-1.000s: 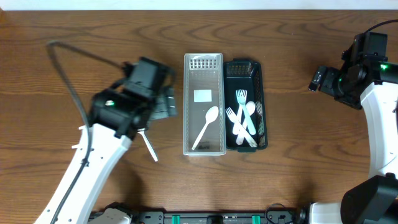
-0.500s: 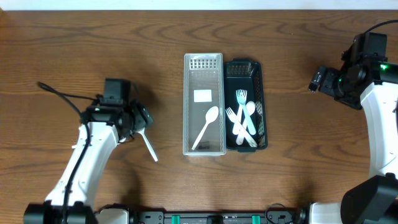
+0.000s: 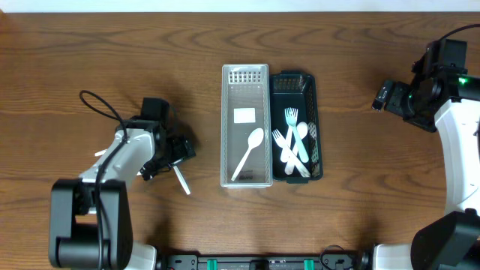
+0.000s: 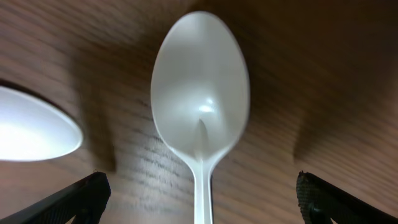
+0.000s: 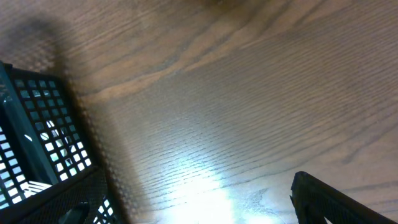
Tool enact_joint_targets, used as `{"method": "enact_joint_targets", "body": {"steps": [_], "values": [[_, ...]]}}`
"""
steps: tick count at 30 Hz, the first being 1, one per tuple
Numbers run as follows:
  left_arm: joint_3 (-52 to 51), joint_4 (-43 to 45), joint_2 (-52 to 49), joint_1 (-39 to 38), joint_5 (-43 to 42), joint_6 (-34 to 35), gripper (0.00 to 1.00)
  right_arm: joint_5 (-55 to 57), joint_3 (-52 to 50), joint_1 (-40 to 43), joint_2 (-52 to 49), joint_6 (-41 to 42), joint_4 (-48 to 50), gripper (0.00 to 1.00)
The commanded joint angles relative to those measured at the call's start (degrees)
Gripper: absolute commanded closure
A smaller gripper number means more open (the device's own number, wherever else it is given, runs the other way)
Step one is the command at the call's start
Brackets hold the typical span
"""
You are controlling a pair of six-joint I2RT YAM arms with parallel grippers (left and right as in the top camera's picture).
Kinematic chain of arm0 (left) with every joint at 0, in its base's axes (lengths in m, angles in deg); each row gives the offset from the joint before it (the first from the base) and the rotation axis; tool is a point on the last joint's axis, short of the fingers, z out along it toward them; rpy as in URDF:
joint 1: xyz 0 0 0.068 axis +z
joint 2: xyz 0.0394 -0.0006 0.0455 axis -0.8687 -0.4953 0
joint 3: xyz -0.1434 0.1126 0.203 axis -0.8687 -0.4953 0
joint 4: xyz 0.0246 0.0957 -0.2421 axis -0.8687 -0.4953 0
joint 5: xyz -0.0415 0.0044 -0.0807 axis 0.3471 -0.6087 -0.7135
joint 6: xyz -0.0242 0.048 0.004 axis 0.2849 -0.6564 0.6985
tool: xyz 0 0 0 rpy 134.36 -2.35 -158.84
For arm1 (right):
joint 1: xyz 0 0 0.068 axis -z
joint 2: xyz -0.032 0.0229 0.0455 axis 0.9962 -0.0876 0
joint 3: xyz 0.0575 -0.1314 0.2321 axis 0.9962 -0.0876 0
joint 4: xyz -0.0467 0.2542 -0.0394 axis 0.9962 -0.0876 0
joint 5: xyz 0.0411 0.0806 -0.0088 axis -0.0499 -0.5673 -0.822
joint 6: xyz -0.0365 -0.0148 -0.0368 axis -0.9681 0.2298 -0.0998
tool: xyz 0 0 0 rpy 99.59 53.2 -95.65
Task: Pack container
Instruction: 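Return the left gripper to the spoons and grasp another white spoon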
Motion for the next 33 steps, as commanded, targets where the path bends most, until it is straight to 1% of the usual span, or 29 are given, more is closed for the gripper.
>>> {"method": "enact_joint_targets", "body": {"steps": [1,2,8,9,14,17,19,28,33], "values": [[0.15,0.26,-1.99,0.20,-0.85,-1.03,0.02,-0.02,-0.07,0.13,-0.37,-0.50,-0.07,0.04],[0.15,0.42,-2.29,0.17,-0.83,-1.05,0.02,-0.04,-0.07,0.13,-0.37,-0.50,-0.07,0.02],[0.15,0.66,-3.91,0.20,-0.83,-1.20,0.01,-0.04,-0.07,0.13,-0.37,-0.50,-0.07,0.02],[0.15,0.66,-4.00,0.17,-0.83,-1.20,0.02,-0.04,-0.07,0.13,-0.37,-0.50,-0.07,0.02],[0.15,0.63,-4.00,0.20,-0.83,-1.18,0.30,-0.02,-0.07,0.13,-0.37,-0.50,-0.07,0.03],[0.15,0.68,-4.00,0.20,-0.83,-1.18,0.44,-0.02,-0.07,0.13,-0.37,-0.50,-0.07,0.02],[0.15,0.68,-4.00,0.20,-0.83,-1.18,0.56,-0.02,-0.07,0.13,-0.37,-0.50,-0.07,0.02],[0.24,0.66,-3.98,0.20,-0.83,-1.20,0.94,-0.02,-0.07,0.13,-0.37,-0.50,-0.07,0.03],[0.76,0.15,-3.04,0.17,-0.83,-1.20,0.94,-0.02,-0.07,0.13,-0.37,-0.50,-0.04,0.03]]}}
